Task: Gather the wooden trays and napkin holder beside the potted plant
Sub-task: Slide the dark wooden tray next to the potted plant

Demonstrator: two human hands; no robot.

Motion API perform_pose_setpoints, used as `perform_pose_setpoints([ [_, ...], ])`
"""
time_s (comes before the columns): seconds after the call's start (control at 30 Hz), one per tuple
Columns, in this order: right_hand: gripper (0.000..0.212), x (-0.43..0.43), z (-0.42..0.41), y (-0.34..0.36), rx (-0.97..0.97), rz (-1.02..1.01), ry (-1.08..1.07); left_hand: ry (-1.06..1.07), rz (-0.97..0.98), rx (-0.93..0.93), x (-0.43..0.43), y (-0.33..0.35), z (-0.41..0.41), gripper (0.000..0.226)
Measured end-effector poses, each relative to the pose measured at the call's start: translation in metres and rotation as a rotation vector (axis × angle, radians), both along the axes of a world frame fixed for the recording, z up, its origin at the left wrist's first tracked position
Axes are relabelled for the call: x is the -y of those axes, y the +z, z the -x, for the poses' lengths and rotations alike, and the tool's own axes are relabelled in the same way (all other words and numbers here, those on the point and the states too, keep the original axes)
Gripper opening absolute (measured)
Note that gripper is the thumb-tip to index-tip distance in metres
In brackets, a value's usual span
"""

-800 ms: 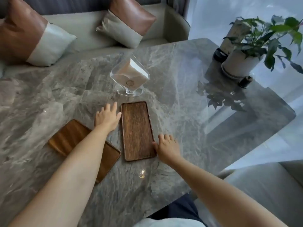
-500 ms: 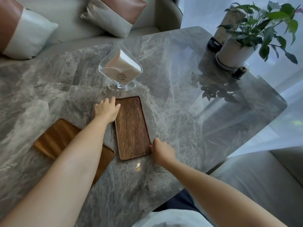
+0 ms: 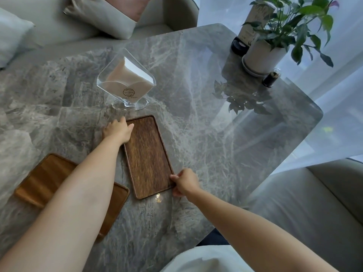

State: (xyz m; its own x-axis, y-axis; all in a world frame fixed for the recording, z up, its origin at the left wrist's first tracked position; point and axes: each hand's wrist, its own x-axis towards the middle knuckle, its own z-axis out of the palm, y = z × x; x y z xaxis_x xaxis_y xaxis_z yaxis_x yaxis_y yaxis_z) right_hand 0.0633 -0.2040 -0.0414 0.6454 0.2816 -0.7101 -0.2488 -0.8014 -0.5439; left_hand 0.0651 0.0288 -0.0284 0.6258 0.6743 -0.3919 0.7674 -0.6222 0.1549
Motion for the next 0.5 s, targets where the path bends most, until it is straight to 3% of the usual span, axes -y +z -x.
perform_pose_setpoints([
  [0.17, 0.037, 0.009, 0.002, -0.002, -0.059, -0.076, -0.119, 0.081, 0.018, 0.036, -0.002, -0.008, 0.002, 0.054],
  [0.5, 0.036, 0.031, -0.031, 0.007, 0.039, -0.094, -0.173, 0.170, 0.025, 0.085, 0.007, 0.005, 0.009, 0.050],
])
